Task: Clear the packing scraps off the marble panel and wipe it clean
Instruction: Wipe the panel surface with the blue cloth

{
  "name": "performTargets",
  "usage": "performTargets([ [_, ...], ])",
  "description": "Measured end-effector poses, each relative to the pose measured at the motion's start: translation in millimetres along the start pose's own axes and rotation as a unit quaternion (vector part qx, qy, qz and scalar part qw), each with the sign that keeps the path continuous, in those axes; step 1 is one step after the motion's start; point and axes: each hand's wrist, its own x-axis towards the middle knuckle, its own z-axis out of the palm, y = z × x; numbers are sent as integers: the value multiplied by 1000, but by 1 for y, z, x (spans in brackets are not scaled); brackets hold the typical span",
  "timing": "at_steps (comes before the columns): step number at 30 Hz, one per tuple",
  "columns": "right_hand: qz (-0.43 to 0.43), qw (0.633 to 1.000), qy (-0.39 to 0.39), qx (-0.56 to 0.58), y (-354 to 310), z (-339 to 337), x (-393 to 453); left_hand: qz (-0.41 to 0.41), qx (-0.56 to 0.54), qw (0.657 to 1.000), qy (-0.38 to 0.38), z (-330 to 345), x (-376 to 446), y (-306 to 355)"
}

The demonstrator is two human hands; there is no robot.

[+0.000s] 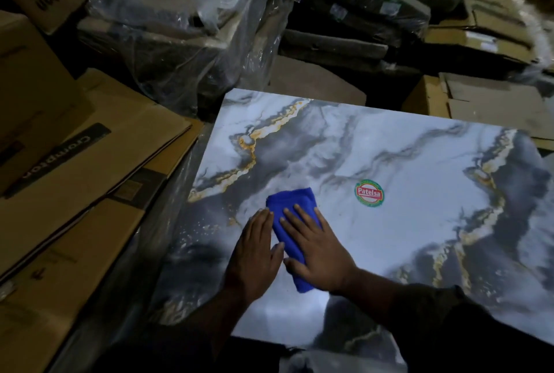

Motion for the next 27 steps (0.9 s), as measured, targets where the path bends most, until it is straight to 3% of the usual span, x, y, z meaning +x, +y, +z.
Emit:
performTargets([
  [5,146,986,77,26,-88,23,-23,-9,-46,999,-21,-18,-43,-21],
  [9,314,943,105,23,-139,38,-5,-3,-36,999,-16,-35,-58,-36],
  [12,362,925,114,5,-150,38,12,-11,-63,998,-24,-43,-54,-46],
  [16,410,905,112,-5,-141,40,39,-48,-92,994,-34,-41,-33,-48],
  [23,443,886,135,-11,-75,35,120,-29,-58,997,-33,-39,31,-55],
  [27,427,893,141,-26,-24,28,172,-3,-40,999,25,-30,81,-64],
])
